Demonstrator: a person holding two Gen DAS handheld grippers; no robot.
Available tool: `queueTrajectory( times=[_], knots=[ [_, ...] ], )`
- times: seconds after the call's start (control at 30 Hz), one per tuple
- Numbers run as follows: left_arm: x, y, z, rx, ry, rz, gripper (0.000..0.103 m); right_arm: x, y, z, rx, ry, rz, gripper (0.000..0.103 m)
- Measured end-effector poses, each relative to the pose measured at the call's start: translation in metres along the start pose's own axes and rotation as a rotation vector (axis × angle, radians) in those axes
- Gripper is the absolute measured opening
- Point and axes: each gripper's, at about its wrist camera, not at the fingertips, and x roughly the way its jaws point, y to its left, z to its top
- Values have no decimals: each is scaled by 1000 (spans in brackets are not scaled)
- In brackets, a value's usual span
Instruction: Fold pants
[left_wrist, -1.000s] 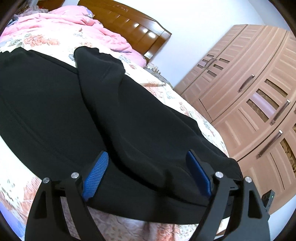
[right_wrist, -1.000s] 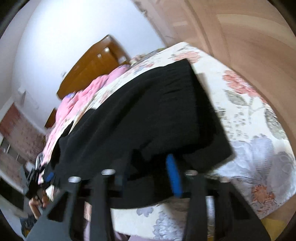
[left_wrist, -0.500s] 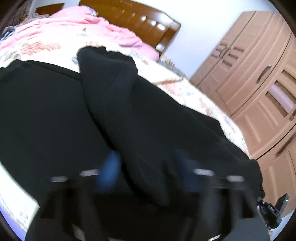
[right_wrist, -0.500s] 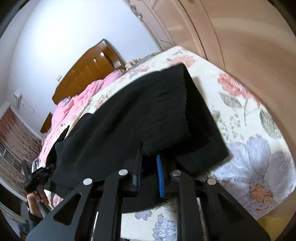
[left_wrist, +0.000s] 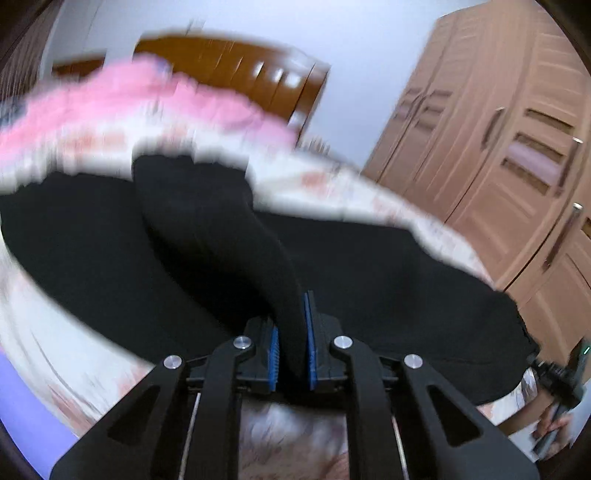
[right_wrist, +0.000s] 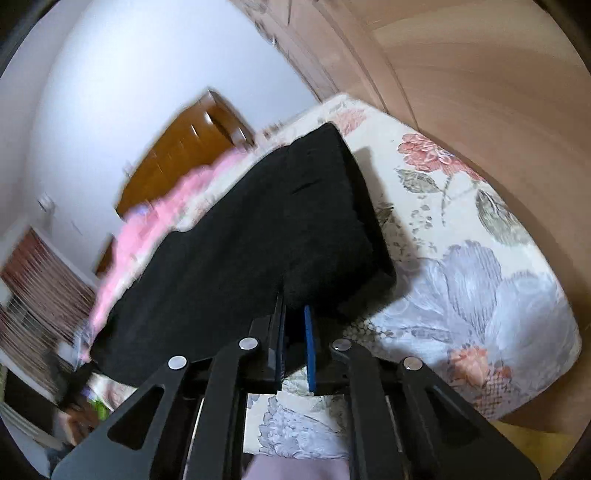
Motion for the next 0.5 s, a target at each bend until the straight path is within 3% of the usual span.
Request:
queueTrajectory(
  times=[0.07, 0.17, 0.27, 0.4, 0.5],
  knots=[
    [8, 5, -9, 4, 12, 25, 11, -7, 12, 3, -38, -16, -16, 7],
    [-5, 2, -3, 2, -28, 7, 11, -18, 18, 3, -29, -37, 6, 7],
    [-16, -1, 0, 18, -62, 5, 11, -8, 5, -8, 1, 11, -36, 7],
    [4, 6, -7, -10, 5, 32, 11, -12, -3, -7, 82, 8, 27, 7],
    [-2, 9, -7, -44, -11, 7, 11, -20, 8, 0, 61, -10, 39, 7]
  ],
)
